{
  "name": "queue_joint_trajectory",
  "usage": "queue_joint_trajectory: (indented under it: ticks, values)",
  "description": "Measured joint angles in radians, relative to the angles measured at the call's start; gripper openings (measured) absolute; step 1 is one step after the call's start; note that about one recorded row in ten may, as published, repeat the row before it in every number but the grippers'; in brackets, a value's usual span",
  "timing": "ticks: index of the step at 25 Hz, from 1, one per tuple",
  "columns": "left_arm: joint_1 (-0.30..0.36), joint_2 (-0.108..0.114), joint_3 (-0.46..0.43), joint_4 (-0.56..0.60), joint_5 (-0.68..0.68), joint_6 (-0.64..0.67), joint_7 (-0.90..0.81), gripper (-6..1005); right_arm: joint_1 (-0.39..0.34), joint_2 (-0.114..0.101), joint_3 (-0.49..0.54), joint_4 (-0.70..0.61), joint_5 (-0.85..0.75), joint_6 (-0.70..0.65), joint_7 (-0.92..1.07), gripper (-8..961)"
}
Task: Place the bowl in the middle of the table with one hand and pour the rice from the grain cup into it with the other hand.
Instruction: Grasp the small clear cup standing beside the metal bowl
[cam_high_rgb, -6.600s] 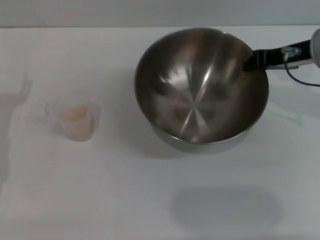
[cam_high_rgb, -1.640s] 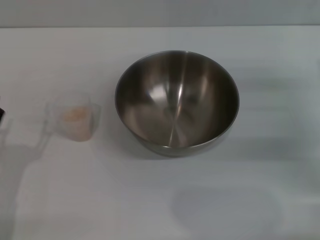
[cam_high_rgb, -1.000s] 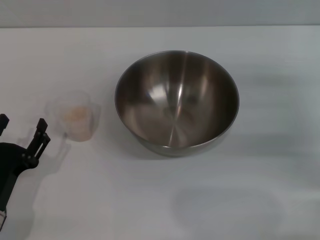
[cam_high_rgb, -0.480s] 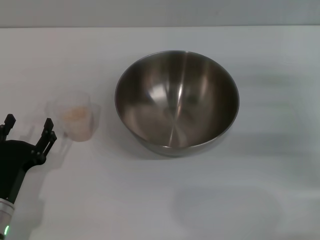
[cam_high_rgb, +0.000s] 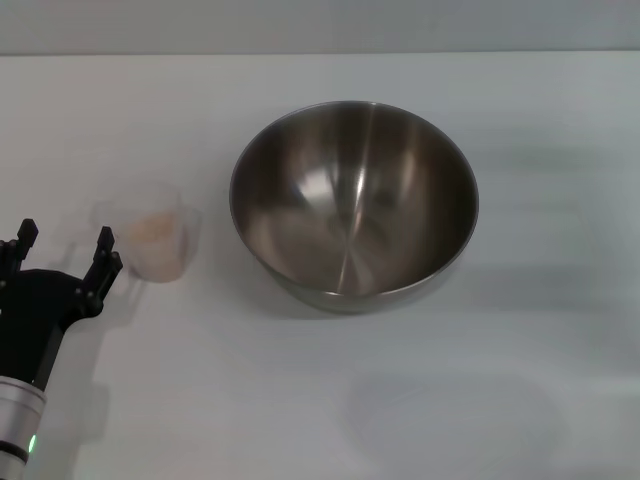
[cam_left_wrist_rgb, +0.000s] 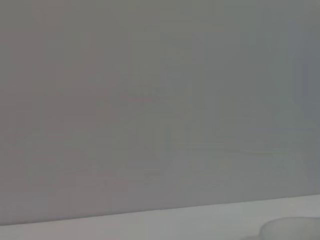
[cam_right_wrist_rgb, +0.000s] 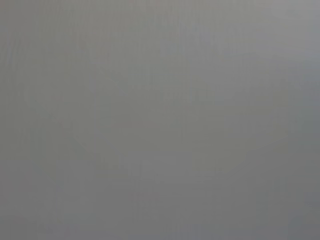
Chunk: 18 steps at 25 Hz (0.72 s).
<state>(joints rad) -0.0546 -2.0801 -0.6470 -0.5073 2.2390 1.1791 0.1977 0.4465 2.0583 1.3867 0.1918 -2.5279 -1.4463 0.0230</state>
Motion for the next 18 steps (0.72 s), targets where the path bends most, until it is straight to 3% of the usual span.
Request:
queue_joint_trajectory:
  ticks: [18]
  values:
    - [-0.066,0.0,0.013,0.026,-0.07,-0.063,0.0,841,0.0,-0.005,-0.003,0.004,-0.003,-0.006,0.0,636]
